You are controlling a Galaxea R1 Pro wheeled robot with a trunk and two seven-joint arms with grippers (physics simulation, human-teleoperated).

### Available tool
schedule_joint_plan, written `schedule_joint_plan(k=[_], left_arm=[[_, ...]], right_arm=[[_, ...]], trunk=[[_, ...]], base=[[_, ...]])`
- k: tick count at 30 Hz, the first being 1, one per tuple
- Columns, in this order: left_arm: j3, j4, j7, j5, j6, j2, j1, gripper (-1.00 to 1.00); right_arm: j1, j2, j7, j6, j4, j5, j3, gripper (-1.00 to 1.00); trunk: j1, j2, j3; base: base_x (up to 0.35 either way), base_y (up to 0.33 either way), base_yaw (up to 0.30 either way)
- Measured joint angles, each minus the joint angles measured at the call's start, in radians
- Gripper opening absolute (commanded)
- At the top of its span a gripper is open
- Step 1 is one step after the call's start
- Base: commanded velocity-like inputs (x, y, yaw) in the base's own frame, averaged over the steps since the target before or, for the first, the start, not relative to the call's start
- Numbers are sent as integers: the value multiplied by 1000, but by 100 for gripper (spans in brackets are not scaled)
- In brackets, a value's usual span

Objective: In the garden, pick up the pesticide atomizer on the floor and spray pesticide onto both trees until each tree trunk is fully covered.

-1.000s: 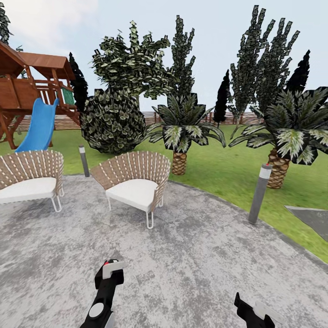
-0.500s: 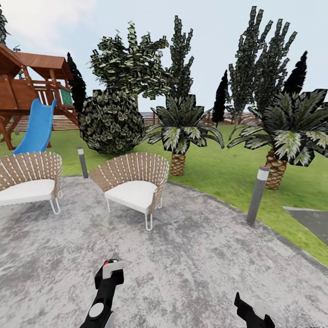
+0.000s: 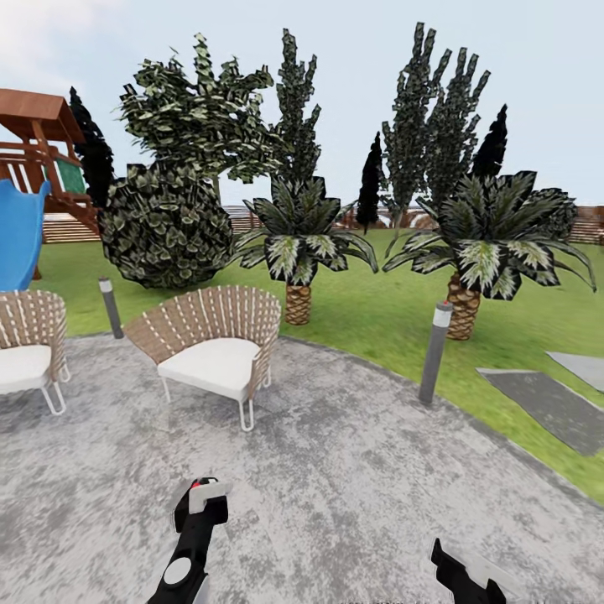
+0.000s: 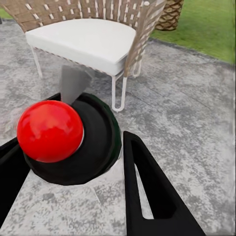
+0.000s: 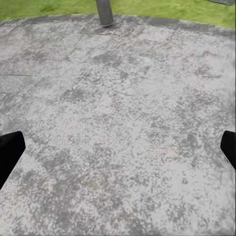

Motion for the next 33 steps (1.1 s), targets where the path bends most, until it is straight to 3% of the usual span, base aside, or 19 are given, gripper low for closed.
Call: schedule_joint_plan(k=[33], left_arm=[[0,0,0,3,0,0,0,-100]], right_arm=[[0,0,0,0,0,0,0,100]], trunk=[[-127,231,89]], base=[[0,0,-171]])
